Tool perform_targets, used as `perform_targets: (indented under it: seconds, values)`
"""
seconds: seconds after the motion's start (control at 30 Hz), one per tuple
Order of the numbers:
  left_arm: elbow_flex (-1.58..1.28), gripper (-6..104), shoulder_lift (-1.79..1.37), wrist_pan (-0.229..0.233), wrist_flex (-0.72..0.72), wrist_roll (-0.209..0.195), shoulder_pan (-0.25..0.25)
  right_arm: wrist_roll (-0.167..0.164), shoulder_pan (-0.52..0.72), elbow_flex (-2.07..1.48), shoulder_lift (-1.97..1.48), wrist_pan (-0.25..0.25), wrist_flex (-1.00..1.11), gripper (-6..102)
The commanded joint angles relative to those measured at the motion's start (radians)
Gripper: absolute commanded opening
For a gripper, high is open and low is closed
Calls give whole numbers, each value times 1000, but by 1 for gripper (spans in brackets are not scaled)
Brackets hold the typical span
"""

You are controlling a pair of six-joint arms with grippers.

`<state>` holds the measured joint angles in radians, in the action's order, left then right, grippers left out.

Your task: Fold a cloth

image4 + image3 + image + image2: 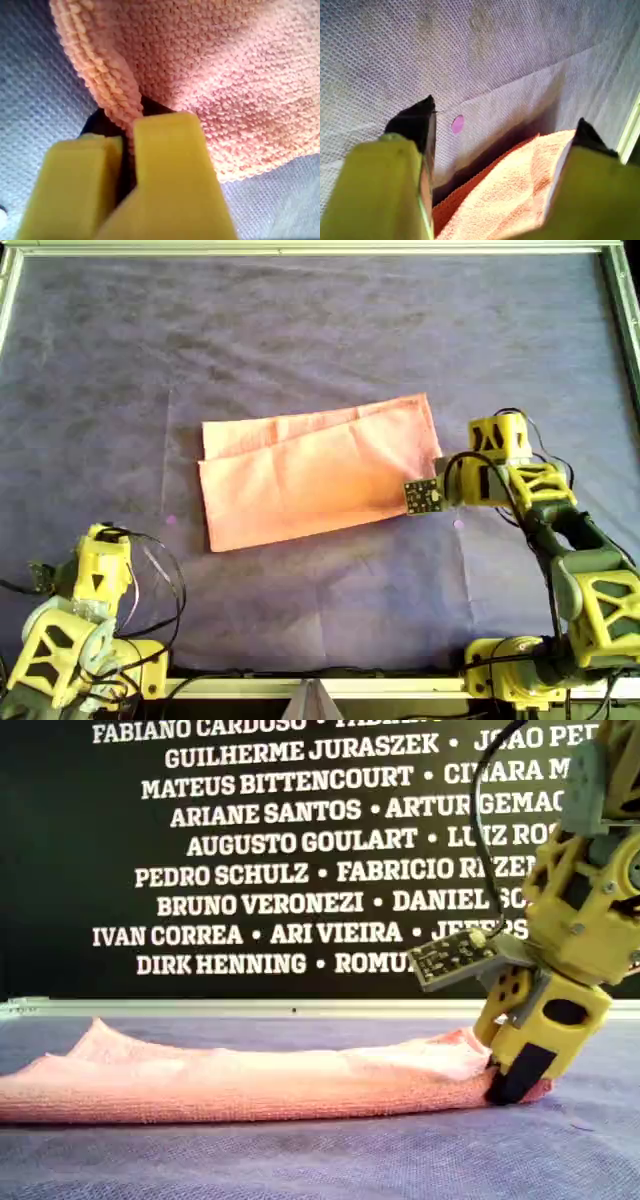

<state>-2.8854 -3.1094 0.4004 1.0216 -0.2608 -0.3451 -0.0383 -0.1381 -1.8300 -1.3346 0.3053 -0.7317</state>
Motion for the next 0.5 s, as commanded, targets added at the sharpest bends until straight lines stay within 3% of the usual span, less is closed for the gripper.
perform_targets:
  seconds: [0.0,0.33,0.4,0.47]
  values:
    - [14,91,-8,12,-21,-5,23,-2,5,21,-64,3,40,-1]
    - [14,91,-3,-5,-23,14,9,-2,0,117,-74,3,60,-1]
    - [14,91,-3,-6,-23,43,8,-2,-26,156,-74,3,60,-1]
    - [12,91,-3,-6,-25,103,8,-2,-66,204,-75,3,60,-1]
